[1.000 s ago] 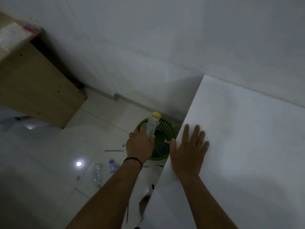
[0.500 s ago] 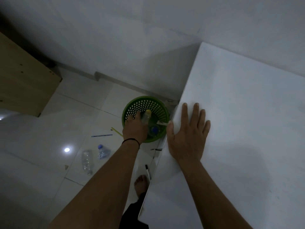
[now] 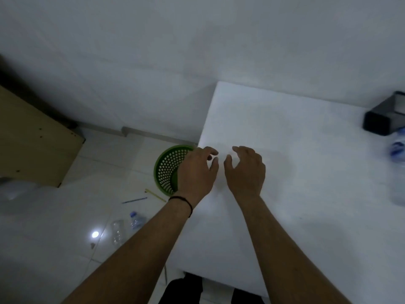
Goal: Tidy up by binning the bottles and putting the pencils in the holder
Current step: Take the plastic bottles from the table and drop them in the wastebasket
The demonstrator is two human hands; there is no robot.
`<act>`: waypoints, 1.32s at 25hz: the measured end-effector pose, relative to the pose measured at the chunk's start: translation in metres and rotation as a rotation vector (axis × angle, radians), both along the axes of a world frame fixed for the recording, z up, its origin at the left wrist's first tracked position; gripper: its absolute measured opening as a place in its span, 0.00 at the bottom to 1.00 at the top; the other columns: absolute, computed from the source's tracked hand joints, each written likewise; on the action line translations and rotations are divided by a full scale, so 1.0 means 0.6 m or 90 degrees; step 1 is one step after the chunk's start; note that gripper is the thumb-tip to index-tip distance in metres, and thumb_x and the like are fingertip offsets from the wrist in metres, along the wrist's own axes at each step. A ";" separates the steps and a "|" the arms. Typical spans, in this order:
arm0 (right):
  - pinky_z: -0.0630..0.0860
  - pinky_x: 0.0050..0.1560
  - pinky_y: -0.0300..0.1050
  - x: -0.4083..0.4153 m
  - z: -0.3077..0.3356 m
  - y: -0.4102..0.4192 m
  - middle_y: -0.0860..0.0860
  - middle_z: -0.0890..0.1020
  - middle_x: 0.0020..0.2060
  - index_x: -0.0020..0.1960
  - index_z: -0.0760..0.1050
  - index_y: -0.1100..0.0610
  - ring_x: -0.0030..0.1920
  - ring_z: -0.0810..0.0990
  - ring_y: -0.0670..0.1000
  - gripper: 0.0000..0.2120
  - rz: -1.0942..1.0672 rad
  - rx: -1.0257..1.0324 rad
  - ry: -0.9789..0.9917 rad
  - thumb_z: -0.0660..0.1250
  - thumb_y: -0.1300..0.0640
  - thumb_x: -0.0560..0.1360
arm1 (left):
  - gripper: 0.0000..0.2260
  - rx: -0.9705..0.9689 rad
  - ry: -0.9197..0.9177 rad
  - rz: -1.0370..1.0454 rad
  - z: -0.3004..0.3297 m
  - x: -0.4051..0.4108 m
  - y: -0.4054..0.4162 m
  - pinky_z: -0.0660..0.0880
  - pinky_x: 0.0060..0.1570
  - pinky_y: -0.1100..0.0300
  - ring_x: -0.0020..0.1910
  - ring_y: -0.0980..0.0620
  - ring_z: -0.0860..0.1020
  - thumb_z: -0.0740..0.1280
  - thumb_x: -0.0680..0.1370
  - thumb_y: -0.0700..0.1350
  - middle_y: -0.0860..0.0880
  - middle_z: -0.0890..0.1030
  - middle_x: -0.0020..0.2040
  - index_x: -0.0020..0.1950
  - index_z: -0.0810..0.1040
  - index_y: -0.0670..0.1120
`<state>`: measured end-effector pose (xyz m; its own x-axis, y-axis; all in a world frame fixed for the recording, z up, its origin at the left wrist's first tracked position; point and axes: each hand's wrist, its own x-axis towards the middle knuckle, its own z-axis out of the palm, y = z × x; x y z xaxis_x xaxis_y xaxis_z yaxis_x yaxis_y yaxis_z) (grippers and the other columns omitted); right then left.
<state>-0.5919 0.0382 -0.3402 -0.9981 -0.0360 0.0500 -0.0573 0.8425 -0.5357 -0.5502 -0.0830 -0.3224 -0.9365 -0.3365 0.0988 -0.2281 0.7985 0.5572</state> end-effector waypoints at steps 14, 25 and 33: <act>0.76 0.57 0.54 -0.052 0.052 0.611 0.51 0.76 0.66 0.62 0.78 0.52 0.65 0.73 0.56 0.19 -0.387 0.056 0.067 0.70 0.48 0.73 | 0.07 0.090 -0.095 -0.298 0.042 -0.154 0.572 0.76 0.46 0.59 0.45 0.55 0.79 0.65 0.78 0.52 0.56 0.83 0.45 0.55 0.79 0.56; 0.70 0.44 0.40 -0.048 0.037 0.612 0.52 0.80 0.49 0.60 0.65 0.53 0.43 0.78 0.51 0.28 -0.449 -0.221 -0.004 0.75 0.47 0.67 | 0.12 0.187 -0.214 -0.237 0.021 -0.175 0.590 0.77 0.48 0.59 0.46 0.54 0.81 0.63 0.79 0.59 0.54 0.83 0.48 0.55 0.80 0.55; 0.82 0.44 0.41 0.008 0.070 0.415 0.47 0.80 0.53 0.62 0.68 0.51 0.46 0.82 0.46 0.32 -0.150 -0.265 0.052 0.78 0.42 0.66 | 0.30 0.587 -0.200 0.022 0.073 -0.171 0.467 0.82 0.51 0.49 0.48 0.46 0.84 0.69 0.73 0.65 0.45 0.83 0.54 0.69 0.69 0.51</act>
